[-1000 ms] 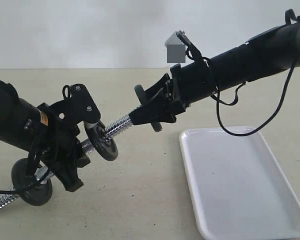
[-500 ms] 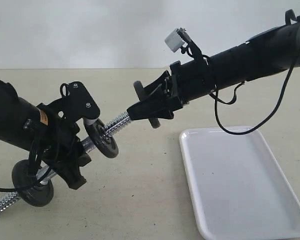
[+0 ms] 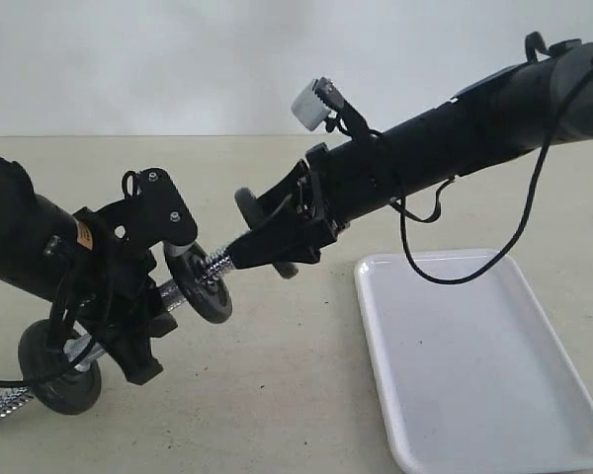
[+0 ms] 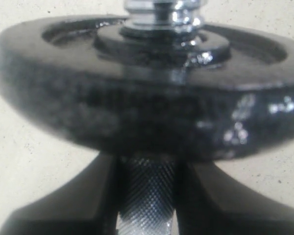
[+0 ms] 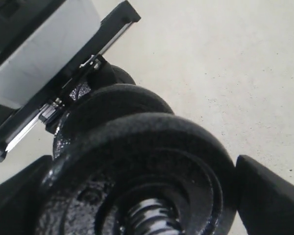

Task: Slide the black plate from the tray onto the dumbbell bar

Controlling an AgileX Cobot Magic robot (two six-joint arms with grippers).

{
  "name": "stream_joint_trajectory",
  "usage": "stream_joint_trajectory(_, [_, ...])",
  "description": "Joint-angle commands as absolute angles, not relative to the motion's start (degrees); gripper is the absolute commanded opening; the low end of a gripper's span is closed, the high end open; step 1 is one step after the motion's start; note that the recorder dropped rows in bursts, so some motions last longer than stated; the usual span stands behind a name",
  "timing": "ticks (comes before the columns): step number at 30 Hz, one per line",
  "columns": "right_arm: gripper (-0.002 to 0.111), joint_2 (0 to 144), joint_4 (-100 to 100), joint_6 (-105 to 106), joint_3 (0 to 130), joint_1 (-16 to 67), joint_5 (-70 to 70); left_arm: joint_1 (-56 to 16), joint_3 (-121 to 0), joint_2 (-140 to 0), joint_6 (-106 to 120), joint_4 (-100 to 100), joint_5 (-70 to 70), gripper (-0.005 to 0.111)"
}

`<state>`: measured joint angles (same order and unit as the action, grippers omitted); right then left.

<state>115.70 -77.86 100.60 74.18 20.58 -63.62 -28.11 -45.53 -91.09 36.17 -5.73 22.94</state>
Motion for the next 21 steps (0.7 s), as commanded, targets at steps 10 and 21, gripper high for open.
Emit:
stream_joint_trajectory(10, [0.0,117.96,-80.62,101.3,74.67,24.54,-69.96,-28.05,-47.44,-88.96,34.28,-8.13,2.36,0.004])
stream_joint_trajectory(21, [0.0,117.96,-80.71,101.9,74.67,30.34,-67.49,-28.05,-47.44,-88.96,32.82,-8.13,2.61,0.004])
